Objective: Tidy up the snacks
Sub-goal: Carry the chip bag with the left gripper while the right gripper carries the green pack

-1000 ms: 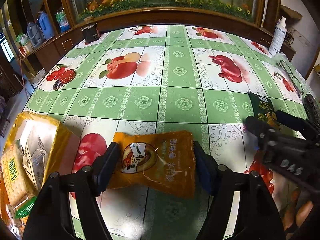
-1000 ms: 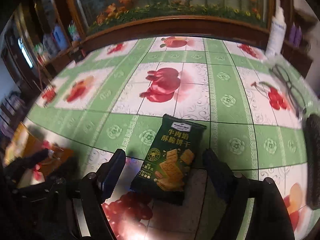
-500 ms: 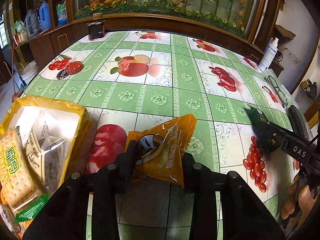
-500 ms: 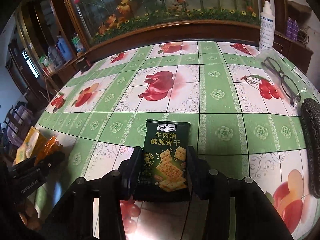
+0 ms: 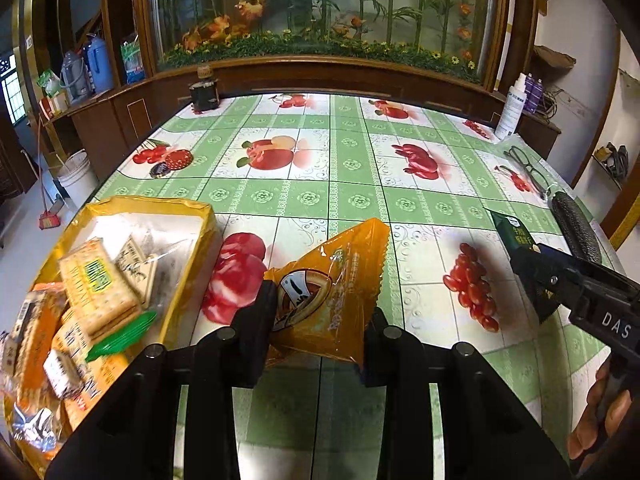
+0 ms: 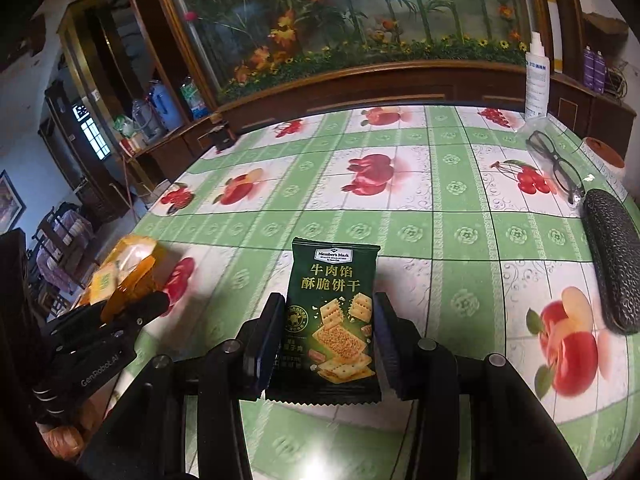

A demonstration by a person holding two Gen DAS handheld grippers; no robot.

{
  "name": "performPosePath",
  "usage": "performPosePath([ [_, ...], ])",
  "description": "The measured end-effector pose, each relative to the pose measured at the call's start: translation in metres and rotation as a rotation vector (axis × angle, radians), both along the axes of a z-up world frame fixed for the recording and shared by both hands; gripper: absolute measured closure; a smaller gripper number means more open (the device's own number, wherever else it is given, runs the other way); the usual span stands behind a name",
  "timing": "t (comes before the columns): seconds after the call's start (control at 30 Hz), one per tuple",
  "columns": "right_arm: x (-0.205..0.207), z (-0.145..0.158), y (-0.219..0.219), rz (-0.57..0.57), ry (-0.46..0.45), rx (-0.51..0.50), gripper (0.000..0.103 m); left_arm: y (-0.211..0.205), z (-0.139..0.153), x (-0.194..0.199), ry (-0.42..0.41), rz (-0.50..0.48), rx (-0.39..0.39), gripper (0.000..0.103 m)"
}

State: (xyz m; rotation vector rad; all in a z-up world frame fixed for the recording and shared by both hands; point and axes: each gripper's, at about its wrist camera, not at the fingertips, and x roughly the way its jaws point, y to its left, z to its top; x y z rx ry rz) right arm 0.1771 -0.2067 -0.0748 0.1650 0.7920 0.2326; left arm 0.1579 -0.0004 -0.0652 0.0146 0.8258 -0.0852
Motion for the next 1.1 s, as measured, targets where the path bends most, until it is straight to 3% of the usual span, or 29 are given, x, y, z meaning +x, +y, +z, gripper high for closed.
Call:
performPosePath([
  [0.57, -0.077, 0.033, 0.071, 0.101, -0.109, -0.144, 0.057, 0.040, 0.026, -0.062, -0.066, 0.064, -0.023, 0.072],
  [0.9, -0.094, 0.046, 0.115, 0.186, -0.150, -0.168, 0.057, 0.074, 0.038, -0.085, -0.129, 0.159, 0.064, 0.072],
  [1.1, -0.098, 0.048, 0.135, 0.221, -0.158, -0.170, 0.057, 0.097, 0.040, -0.092, -0.149, 0.211, 0.075, 0.072],
])
